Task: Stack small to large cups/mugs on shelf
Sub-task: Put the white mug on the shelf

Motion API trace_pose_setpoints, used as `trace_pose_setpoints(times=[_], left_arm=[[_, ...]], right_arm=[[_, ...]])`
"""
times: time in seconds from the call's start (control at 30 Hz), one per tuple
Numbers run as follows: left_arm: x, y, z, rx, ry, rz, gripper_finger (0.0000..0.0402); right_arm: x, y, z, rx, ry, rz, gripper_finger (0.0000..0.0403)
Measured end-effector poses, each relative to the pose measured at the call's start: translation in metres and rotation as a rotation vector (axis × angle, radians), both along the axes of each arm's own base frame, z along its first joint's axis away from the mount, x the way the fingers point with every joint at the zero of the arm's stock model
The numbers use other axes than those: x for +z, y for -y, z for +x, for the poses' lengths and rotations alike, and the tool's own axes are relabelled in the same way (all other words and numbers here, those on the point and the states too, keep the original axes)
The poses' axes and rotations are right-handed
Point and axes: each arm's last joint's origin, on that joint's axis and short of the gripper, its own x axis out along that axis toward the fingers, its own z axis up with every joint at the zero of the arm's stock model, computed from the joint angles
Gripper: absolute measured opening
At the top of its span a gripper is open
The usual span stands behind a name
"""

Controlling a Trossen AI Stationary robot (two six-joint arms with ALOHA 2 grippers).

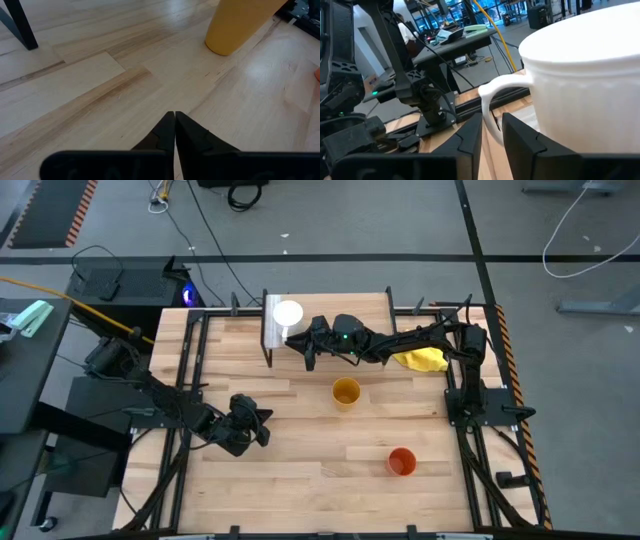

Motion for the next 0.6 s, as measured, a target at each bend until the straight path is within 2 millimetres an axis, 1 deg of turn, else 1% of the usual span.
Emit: trace_pose_setpoints(times=[0.1, 0.37, 0.6], left_arm=[[0.0, 0.0, 0.0, 0.0, 0.0, 0.0, 0.0023], [0.0, 0.0, 0.0, 0.0, 0.0, 0.0, 0.0009], [0.0, 0.0, 0.0, 0.0, 0.0, 0.0, 0.0029]], right_arm=[[0.0001, 0.0, 0.0, 0.0, 0.001, -0.002, 0.0086], [0.0003, -0.0008, 0.0003, -0.001, 0.002, -0.002, 0.0085], [-0.0006, -0.0009, 0.0003, -0.012, -0.006, 0.004, 0.0087]])
